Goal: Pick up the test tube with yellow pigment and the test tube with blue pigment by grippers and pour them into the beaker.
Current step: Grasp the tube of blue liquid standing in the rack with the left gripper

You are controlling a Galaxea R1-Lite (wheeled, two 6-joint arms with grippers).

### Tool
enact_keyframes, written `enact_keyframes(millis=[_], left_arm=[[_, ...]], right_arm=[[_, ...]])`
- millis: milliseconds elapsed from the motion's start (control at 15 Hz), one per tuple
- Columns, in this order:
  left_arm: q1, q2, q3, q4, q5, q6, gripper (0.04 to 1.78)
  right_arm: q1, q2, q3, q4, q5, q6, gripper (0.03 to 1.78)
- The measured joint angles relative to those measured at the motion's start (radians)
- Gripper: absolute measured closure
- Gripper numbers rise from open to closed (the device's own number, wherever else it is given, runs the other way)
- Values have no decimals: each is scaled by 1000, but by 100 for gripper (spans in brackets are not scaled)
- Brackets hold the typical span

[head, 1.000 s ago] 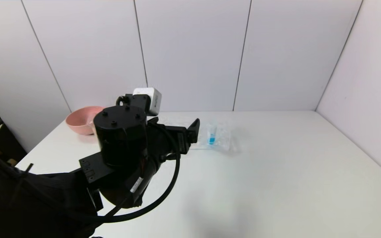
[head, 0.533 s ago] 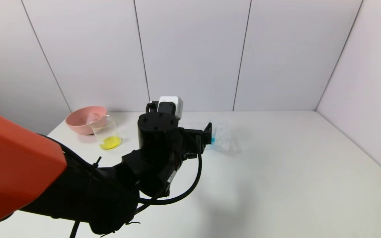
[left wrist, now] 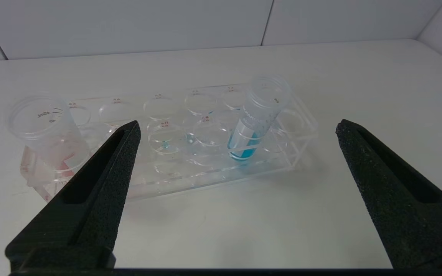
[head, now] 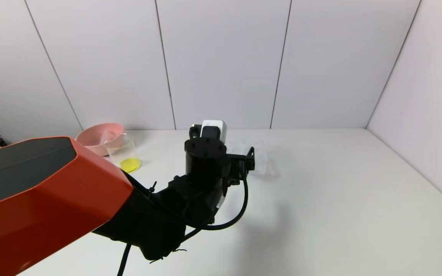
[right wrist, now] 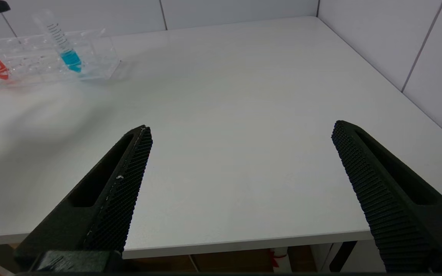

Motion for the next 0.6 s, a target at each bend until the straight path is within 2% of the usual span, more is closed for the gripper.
enact_keyframes(millis=[600], left_arm=[[5,141,-154,4,-1,31,4]], right_arm=[[0,0,0,0,0,0,10]])
